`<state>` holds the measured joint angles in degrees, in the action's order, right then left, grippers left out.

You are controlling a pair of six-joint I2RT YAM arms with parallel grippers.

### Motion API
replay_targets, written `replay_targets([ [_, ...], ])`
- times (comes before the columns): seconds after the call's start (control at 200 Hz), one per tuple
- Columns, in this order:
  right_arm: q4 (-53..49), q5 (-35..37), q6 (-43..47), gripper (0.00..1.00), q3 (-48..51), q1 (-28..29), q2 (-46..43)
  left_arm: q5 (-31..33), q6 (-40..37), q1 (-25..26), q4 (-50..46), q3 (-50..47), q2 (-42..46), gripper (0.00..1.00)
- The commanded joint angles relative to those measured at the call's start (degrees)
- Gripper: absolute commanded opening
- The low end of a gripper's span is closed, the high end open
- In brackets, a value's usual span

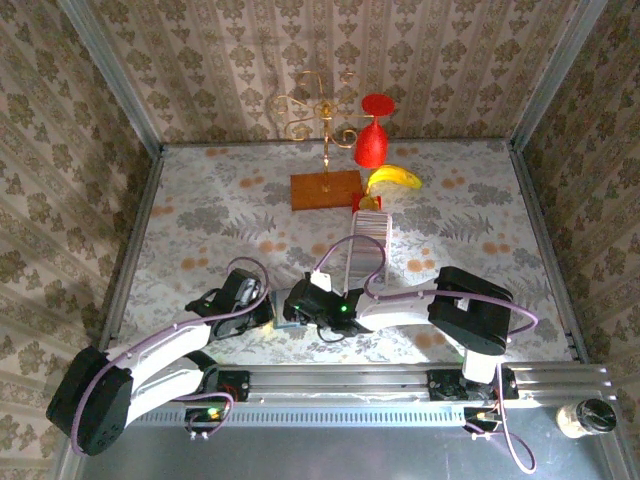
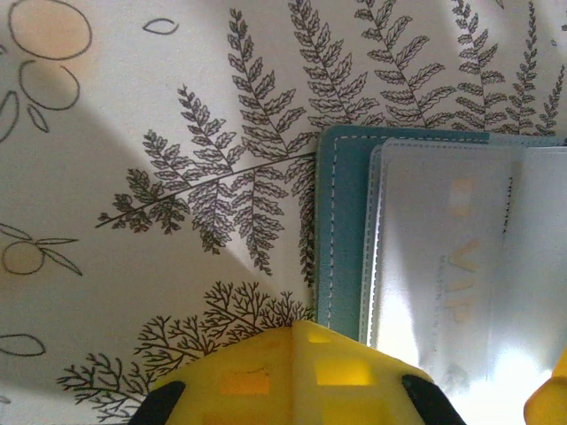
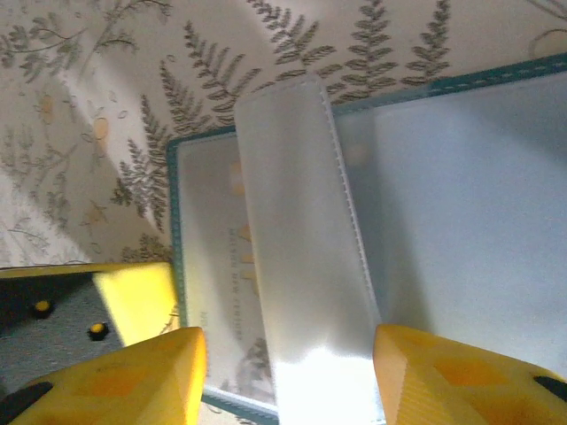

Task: Put the credit cards into the card holder
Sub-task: Flip over the card slot in the card holder.

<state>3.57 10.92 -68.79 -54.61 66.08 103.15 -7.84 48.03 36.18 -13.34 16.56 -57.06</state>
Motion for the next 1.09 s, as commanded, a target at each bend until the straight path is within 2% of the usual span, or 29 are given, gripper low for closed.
replay_targets([
  [0.0,4.2,-0.6,-1.3,0.52,-0.1,-0.3,0.4,-4.9,1.6,1.2,5.2,-3.7,-2.8,0.01],
  [0.325,9.0,-1.4,-1.5,0.5,-0.2,0.1,1.4,-3.8,2.4,1.9,4.0,-4.1,-1.1,0.0],
  [0.595,10.7,-1.9,-1.9,0.49,-0.6,0.0,2.9,0.9,2.4,1.6,-3.4,-4.1,7.1,0.01],
  [0.825,12.2,-2.8,-1.6,0.48,-1.9,0.1,4.1,8.9,3.7,0.9,-15.0,-2.2,14.5,0.03],
  [0.945,13.1,-3.0,-1.4,0.48,-2.4,0.1,4.3,9.4,5.5,0.6,-18.6,-1.4,18.9,0.03],
  [1.09,14.4,-3.3,-1.3,0.48,-3.0,0.1,5.1,16.1,7.4,0.1,-27.5,2.2,23.7,0.05],
])
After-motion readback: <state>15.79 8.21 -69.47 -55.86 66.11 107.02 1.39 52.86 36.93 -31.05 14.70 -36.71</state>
